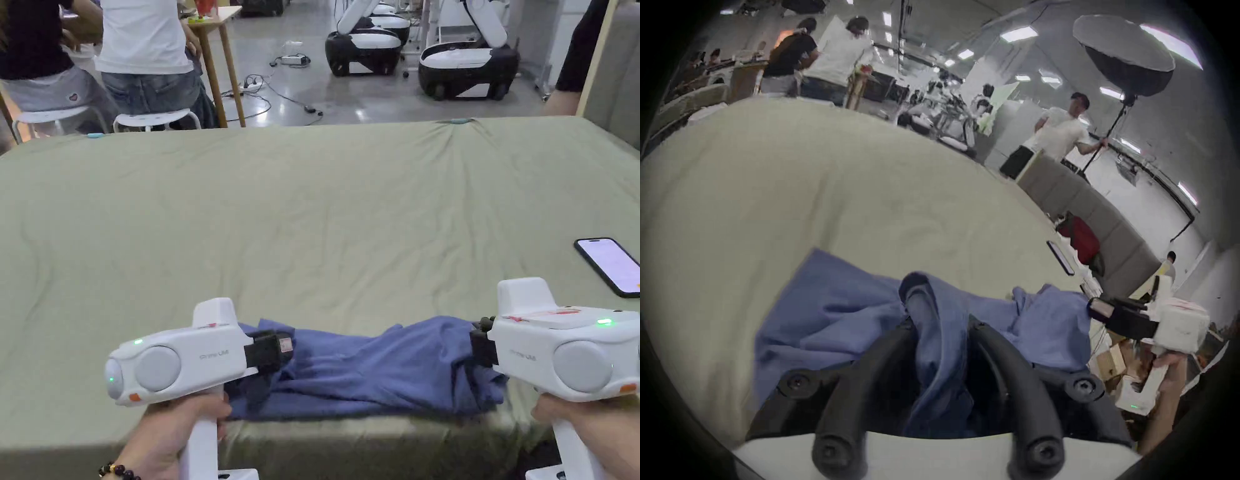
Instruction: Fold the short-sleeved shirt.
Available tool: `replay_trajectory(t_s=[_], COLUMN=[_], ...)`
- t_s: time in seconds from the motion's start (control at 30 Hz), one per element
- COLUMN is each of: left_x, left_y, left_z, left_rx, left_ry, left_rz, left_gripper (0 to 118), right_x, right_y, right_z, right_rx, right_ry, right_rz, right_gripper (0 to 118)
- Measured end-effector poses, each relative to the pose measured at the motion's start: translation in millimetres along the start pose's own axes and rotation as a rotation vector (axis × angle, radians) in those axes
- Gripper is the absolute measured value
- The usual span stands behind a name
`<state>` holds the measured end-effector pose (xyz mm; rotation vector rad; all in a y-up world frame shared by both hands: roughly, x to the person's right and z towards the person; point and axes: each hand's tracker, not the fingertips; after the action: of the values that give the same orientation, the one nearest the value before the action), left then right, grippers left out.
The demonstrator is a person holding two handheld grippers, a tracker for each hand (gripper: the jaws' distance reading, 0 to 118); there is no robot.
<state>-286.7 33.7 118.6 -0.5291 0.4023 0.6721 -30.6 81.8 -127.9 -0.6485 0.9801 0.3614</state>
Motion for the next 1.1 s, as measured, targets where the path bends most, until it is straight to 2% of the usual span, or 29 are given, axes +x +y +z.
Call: replay_trajectory(t_s=[0.07,0.13,0.23,0.27,0.3,0.33,0.37,0.4,0.43,0.5,0.57,0.6,0.63,0.73,0.77,0.83,0.97,1.1], left_x=[4.0,4.6,2.5,3.0,0.0,1.6,3.9,5.9,2.2,0.1,-3.3,-8.0,-15.6,-38.4,-44.5,-56.5,-66.4,-52.4], left_y=[-5.8,-10.1,-6.0,-2.9,1.4,4.8,8.5,11.9,16.4,29.4,37.3,39.9,40.8,33.5,29.6,21.5,7.3,4.2], left_z=[-9.8,-16.0,-8.9,-5.0,-1.6,4.4,12.8,21.8,33.6,58.3,75.4,80.6,84.5,87.8,85.9,79.5,65.0,46.8], left_rx=[-0.009,-0.005,-0.007,-0.013,-0.008,0.009,0.042,0.090,0.137,0.220,0.224,0.223,0.210,0.183,0.176,0.167,0.122,0.098], left_ry=[0.005,0.037,0.011,-0.002,-0.016,-0.039,-0.080,-0.109,-0.118,-0.128,-0.106,-0.073,-0.052,-0.041,-0.019,0.008,-0.081,-0.112], left_rz=[0.019,-0.035,-0.004,0.003,-0.004,-0.003,-0.010,-0.013,-0.014,-0.013,-0.030,-0.029,-0.024,-0.016,-0.007,-0.016,-0.037,-0.065], left_gripper=[18,18,19,24,33,52,83,109,118,118,118,115,104,11,0,0,0,0], right_x=[1.8,5.0,8.1,7.9,7.5,6.9,5.6,4.3,2.7,-1.5,-5.4,-7.6,-9.5,-13.1,-14.2,-16.1,-17.2,-13.8], right_y=[-3.0,-4.4,-4.7,-5.0,-5.2,-5.2,-5.0,-4.6,-4.1,-2.8,-1.0,-0.5,0.3,1.3,1.4,1.3,1.0,-0.8], right_z=[3.5,4.1,1.6,1.4,1.0,-1.1,-2.2,-2.9,-3.8,-6.1,-6.8,-6.0,-5.5,-4.3,-4.4,-5.3,-5.0,-4.3], right_rx=[0.002,0.000,-0.001,-0.003,-0.003,-0.004,-0.006,-0.007,-0.007,-0.009,-0.004,-0.001,0.002,0.011,0.012,0.011,0.005,-0.001], right_ry=[-0.005,-0.011,-0.015,-0.014,-0.012,-0.009,-0.007,-0.005,-0.002,0.008,0.017,0.023,0.028,0.047,0.050,0.053,0.057,0.051], right_rz=[-0.004,-0.007,-0.012,-0.012,-0.012,-0.008,-0.005,-0.004,-0.003,0.001,0.006,0.010,0.012,0.012,0.012,0.017,0.023,0.021], right_gripper=[0,0,0,0,0,0,0,0,0,0,0,0,0,0,0,0,0,0])
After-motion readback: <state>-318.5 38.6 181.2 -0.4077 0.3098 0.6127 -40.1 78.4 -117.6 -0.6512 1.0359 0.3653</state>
